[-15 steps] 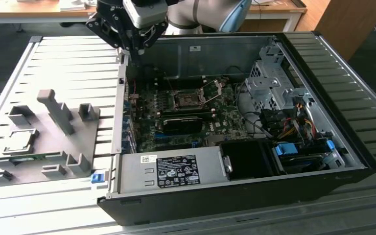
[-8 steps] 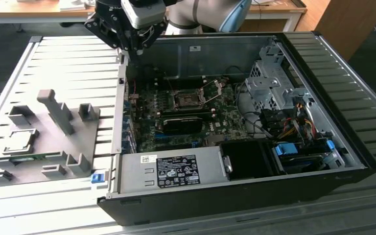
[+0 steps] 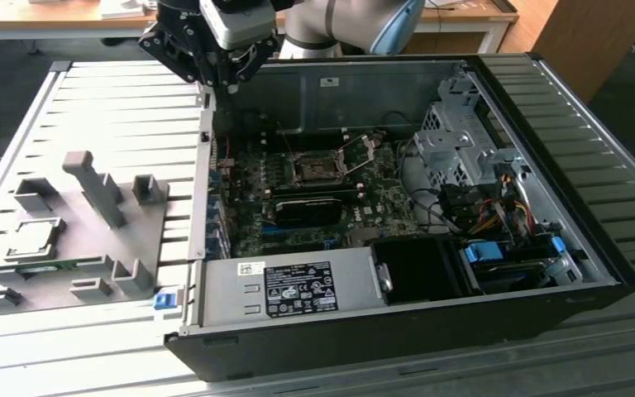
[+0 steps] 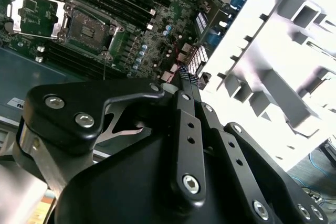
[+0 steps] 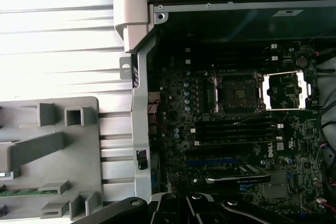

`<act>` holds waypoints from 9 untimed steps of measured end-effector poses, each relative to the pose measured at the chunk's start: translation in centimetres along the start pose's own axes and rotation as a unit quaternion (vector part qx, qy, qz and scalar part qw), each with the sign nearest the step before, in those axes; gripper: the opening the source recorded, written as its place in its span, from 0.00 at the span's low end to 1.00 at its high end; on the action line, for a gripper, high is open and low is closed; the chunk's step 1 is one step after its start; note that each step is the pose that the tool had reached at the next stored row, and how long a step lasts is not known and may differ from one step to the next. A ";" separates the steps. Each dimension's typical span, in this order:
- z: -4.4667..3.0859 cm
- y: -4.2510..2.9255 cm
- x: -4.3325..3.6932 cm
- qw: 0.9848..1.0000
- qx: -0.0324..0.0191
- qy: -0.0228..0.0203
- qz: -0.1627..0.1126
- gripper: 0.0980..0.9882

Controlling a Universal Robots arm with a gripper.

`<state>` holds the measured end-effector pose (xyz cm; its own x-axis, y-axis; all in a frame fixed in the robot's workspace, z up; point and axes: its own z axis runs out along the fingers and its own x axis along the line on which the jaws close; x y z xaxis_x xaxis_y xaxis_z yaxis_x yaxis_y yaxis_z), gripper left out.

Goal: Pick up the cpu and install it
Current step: 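Reach for the cpu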

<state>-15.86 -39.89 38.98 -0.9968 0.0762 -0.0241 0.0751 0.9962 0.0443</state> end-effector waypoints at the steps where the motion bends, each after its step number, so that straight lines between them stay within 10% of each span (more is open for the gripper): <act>1: 0.00 0.00 0.04 1.000 0.000 0.000 0.000 0.01; 9: 0.04 -0.03 0.39 1.000 0.000 0.000 0.000 0.01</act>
<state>-16.25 -39.89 38.93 -0.9968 0.0762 -0.0242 0.0751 0.9962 0.0444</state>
